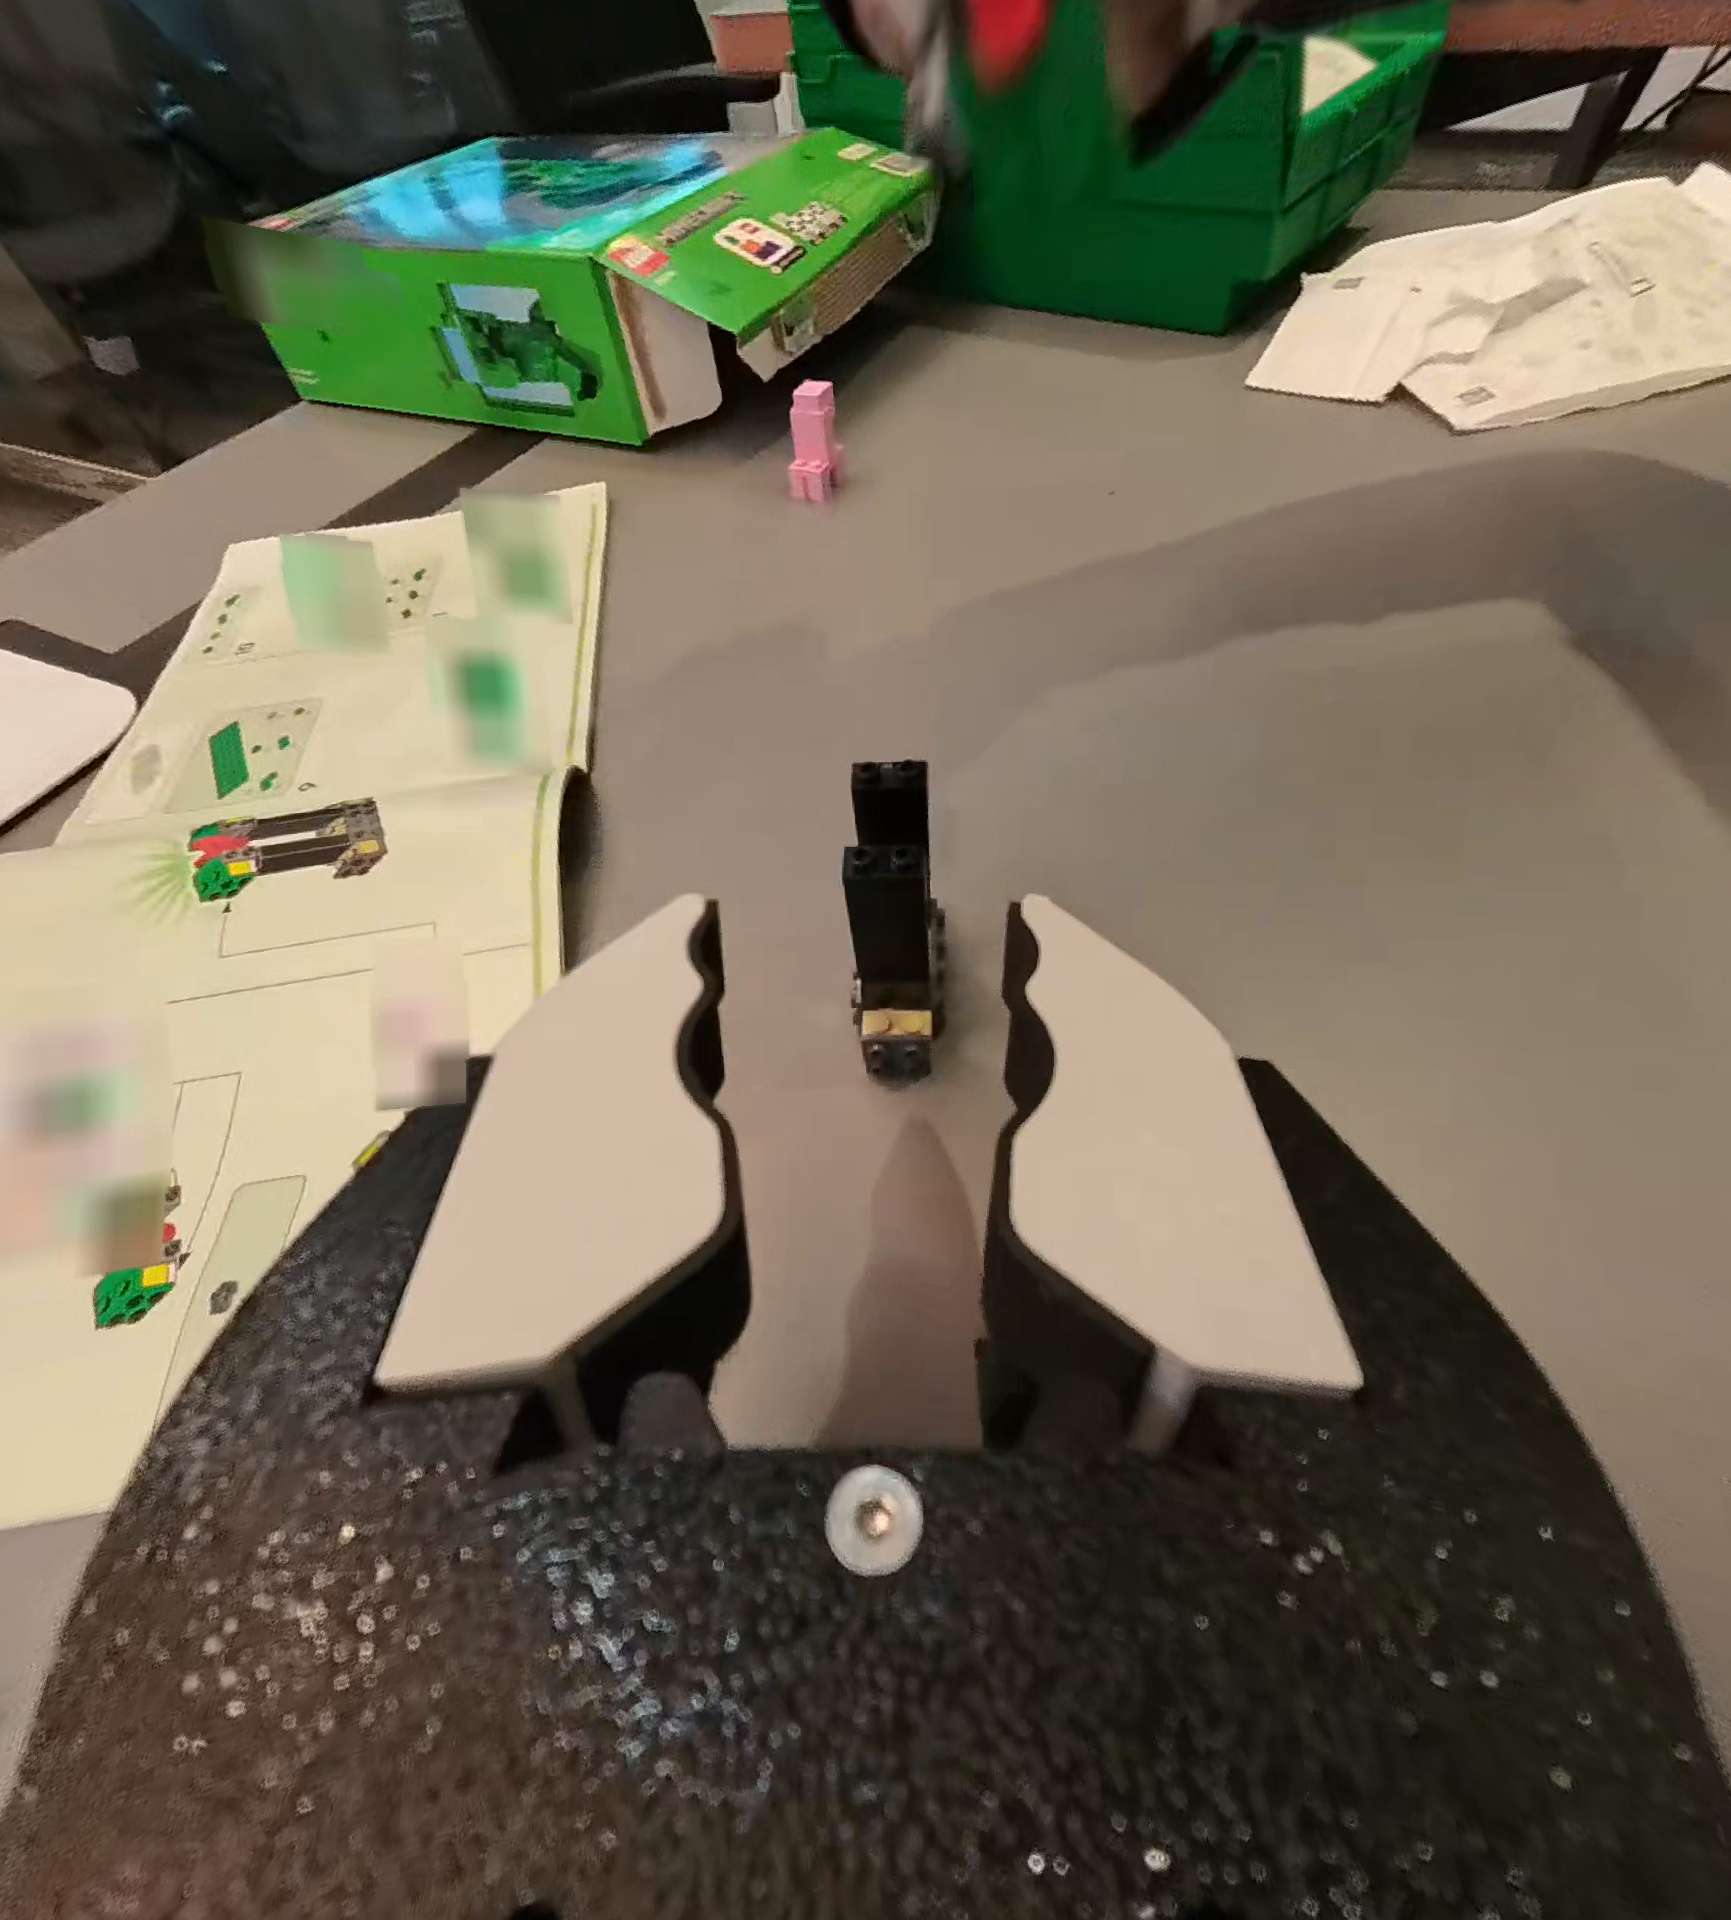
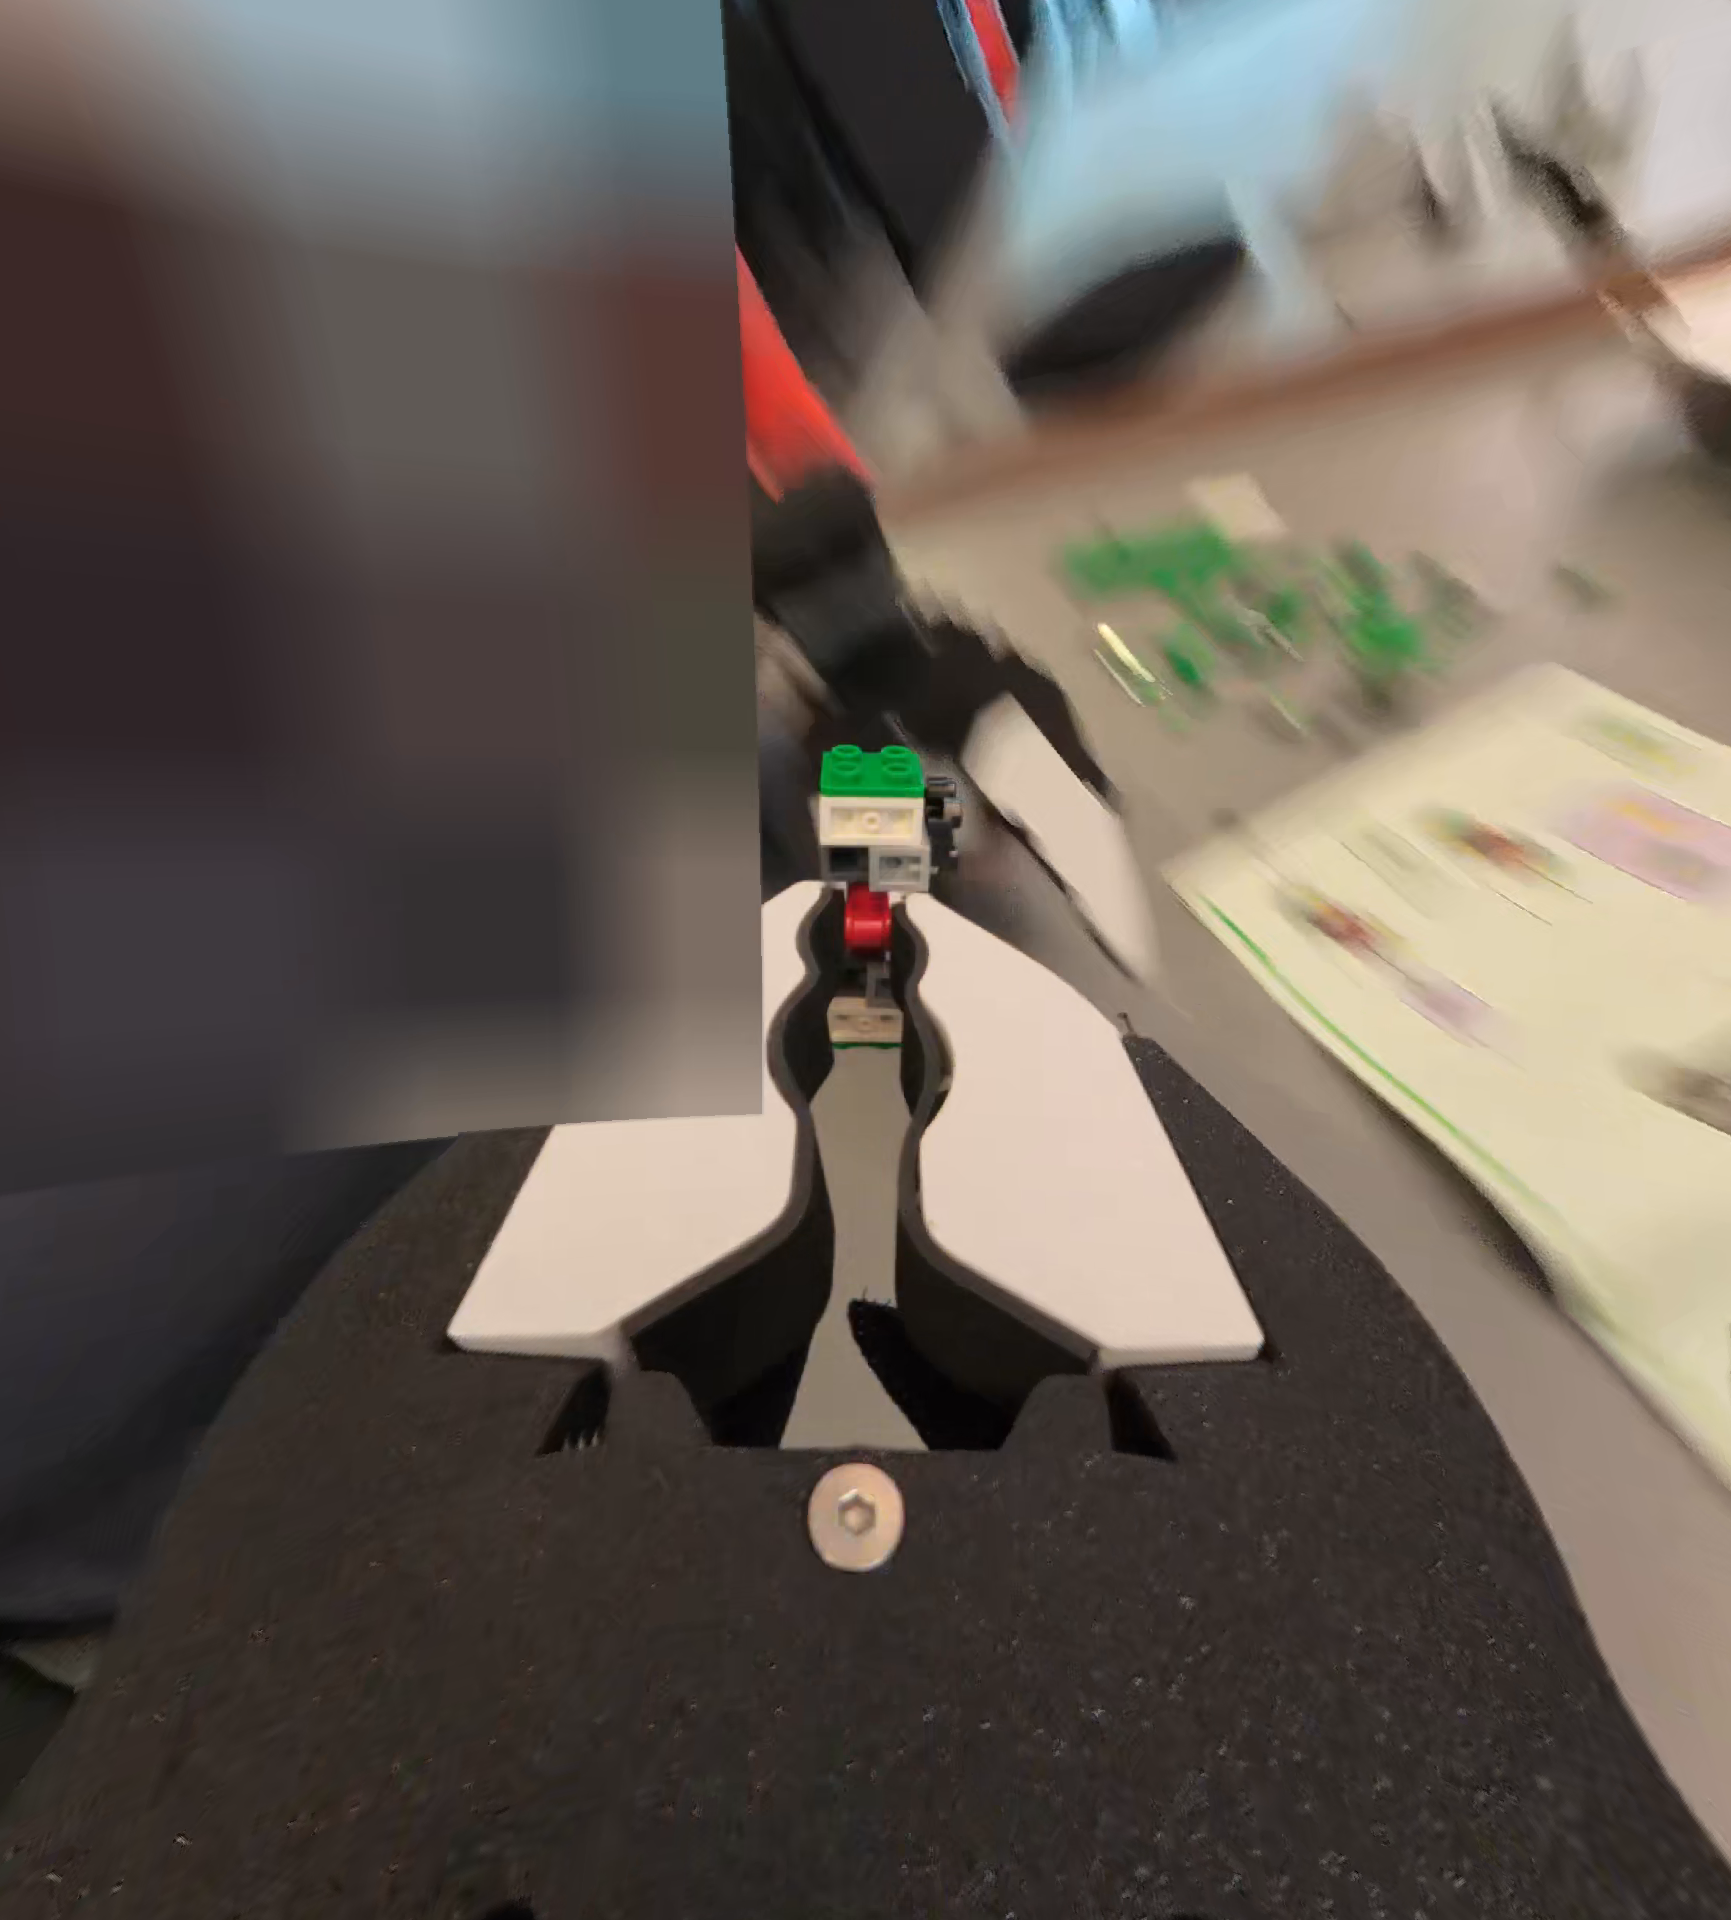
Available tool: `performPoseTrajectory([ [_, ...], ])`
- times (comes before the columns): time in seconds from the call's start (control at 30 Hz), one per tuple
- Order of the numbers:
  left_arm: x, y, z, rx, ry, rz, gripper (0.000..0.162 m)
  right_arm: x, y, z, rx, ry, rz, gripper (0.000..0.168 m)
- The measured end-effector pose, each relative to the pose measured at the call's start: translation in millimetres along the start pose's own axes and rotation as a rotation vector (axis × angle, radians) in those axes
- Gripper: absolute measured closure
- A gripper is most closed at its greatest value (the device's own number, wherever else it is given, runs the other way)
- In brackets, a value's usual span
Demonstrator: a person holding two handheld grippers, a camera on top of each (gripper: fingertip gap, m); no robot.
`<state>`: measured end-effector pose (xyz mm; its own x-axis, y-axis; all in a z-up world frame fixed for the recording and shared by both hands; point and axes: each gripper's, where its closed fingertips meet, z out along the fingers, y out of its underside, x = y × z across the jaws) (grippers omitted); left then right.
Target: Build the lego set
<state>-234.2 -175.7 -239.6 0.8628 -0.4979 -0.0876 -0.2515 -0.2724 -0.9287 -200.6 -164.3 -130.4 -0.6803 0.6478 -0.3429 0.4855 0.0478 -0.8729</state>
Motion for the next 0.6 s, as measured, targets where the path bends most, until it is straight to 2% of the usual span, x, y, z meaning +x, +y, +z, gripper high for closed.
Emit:
performPoseTrajectory([
  [0.1,-1,2,0,-0.007,0.027,-0.003,0.112,24,36,8,-0.377,0.213,-0.211,0.16],
  [0.23,1,5,2,-0.023,0.063,-0.022,0.112,37,63,17,-0.745,0.28,-0.398,0.16],
  [0.33,3,2,1,-0.003,0.069,0.0,0.11,41,73,24,-0.885,0.25,-0.414,0.16],
  [0.47,3,-2,-1,0.007,0.059,0.028,0.109,46,77,29,-0.988,0.209,-0.393,0.16],
  [0.6,3,12,11,-0.083,0.083,-0.036,0.107,47,74,31,-1.051,0.181,-0.368,0.16],
])
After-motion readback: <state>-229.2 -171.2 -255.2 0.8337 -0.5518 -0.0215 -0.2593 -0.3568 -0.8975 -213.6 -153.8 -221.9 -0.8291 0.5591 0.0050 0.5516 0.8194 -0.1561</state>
